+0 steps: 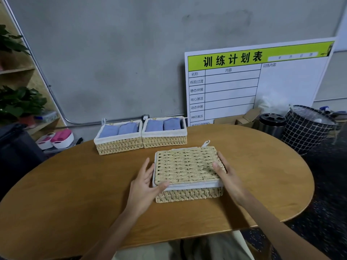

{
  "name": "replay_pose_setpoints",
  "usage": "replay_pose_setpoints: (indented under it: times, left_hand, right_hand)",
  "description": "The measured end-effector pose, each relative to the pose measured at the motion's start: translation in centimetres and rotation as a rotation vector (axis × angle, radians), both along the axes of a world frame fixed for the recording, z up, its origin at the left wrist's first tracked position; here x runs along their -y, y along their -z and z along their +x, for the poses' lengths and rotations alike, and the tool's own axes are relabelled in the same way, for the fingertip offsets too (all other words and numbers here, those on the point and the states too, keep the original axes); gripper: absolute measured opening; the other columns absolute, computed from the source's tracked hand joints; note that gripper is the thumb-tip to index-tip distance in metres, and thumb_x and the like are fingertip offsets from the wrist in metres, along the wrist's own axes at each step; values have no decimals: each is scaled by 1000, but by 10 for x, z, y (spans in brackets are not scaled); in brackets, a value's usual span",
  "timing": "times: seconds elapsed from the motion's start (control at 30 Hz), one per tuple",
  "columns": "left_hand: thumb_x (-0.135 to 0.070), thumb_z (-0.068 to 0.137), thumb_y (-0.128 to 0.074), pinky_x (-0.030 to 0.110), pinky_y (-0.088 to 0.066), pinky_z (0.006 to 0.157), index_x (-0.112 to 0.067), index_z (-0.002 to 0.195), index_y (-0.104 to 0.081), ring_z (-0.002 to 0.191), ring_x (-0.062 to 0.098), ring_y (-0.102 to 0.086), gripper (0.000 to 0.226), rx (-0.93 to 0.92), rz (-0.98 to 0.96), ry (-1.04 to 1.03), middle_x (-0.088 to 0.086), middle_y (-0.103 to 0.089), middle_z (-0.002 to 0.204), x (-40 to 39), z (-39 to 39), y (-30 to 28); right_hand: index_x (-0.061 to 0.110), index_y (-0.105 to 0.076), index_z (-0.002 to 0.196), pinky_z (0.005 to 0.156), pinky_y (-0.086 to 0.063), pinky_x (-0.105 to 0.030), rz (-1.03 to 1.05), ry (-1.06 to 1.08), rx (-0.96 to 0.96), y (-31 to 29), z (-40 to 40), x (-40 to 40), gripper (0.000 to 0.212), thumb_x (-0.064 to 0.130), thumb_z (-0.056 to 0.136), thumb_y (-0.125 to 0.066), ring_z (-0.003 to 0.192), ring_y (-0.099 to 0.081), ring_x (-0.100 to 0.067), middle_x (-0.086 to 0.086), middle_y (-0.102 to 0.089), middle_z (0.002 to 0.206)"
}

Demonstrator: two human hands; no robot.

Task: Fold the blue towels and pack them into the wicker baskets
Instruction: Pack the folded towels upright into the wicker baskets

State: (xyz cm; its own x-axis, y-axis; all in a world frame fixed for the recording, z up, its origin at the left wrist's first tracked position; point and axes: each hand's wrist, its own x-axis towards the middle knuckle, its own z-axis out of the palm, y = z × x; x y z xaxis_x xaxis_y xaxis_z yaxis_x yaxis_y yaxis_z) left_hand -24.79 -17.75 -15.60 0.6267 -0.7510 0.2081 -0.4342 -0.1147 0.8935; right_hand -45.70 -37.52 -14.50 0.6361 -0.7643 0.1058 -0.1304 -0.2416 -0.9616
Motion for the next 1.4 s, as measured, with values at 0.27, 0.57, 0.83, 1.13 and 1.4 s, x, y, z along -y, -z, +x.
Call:
replay_pose_setpoints:
  times: [0.27, 0.57, 0.83, 1.13, 1.4]
  left_hand:
    - [-66, 66, -82, 46, -35, 118, -43, 156, -15, 142, 11, -40, 115, 8, -19, 60, -12, -39, 156, 98, -27, 0]
    - [-42, 75, -83, 7, -32, 107, -31, 156, -23, 129, -16, -34, 102, 64, -70, 65, -24, -38, 147, 207, -24, 2]
    - [-44, 84, -74, 35, -30, 120, -25, 159, -15, 148, 9, -27, 98, 48, -117, -20, -7, -29, 162, 293, 4, 9]
    - [-41, 93, -65, 20, -25, 111, -27, 160, -10, 147, 9, -26, 88, 50, -196, -81, -12, -26, 161, 366, 47, 25]
    - [-36, 95, -63, -1, -22, 104, -26, 160, -12, 135, -14, -23, 83, 52, -241, -102, -29, -24, 151, 388, 64, 31]
  right_hand:
    - [33, -33, 153, 108, -28, -35, 8, 239, 154, 6, -25, 58, 70, 57, 90, -53, 128, -41, -6, 22, -56, 128]
    - [31, -44, 149, 98, -43, -31, 105, 342, 299, 13, 3, 157, 58, 56, 97, -41, 117, -56, -5, 13, -57, 130]
    - [22, -45, 148, 102, -35, -27, 109, 321, 285, 14, 49, 249, 47, 40, 105, -40, 120, -50, -3, 3, -54, 142]
    - [34, -52, 137, 104, -25, -31, 143, 263, 247, 14, 105, 324, 35, 41, 106, -37, 126, -40, -10, 5, -52, 140]
    - [24, -42, 149, 101, -25, -33, 134, 270, 238, 23, 128, 350, 48, 43, 106, -33, 122, -40, -11, 10, -51, 127]
